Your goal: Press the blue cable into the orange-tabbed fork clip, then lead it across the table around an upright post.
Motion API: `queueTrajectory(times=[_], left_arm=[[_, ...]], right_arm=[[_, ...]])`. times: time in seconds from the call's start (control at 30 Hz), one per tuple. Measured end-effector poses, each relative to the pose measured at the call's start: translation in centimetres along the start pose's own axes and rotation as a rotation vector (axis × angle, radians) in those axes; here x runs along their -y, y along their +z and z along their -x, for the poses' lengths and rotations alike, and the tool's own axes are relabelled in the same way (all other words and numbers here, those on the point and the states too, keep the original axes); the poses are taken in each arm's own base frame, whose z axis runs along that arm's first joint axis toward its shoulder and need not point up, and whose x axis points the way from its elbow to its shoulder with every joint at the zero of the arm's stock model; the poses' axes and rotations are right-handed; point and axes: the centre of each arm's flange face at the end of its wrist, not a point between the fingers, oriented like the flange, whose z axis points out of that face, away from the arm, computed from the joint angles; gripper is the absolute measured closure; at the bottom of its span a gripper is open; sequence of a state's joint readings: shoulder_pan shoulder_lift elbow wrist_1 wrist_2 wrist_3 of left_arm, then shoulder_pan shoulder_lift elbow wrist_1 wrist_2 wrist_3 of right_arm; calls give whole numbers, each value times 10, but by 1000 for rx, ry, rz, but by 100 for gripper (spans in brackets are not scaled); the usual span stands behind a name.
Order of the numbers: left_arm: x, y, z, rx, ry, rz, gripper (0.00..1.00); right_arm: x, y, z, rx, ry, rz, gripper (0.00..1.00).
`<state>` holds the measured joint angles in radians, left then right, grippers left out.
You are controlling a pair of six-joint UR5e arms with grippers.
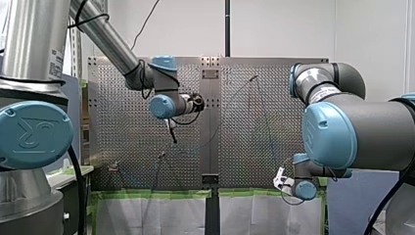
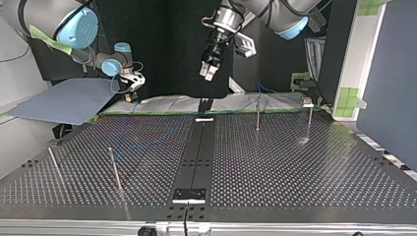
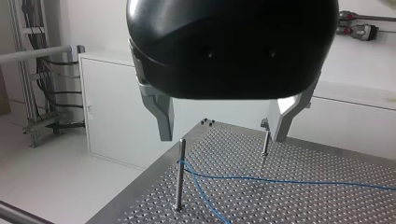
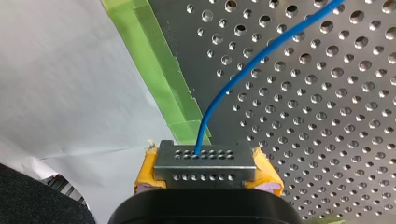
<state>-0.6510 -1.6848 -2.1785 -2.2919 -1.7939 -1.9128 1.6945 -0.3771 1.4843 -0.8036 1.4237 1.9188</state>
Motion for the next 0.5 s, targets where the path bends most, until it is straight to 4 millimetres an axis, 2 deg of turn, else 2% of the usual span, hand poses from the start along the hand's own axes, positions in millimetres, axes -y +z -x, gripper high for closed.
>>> queueTrajectory(times=[0.3,0.5], left_arm=[[-14,-28,-20,-4,1,2,0],[-26,-54,-36,-49,12,18,0]], right_arm=[[-1,1,-1,-5,3,1,100],[-1,1,-1,-6,3,2,100]])
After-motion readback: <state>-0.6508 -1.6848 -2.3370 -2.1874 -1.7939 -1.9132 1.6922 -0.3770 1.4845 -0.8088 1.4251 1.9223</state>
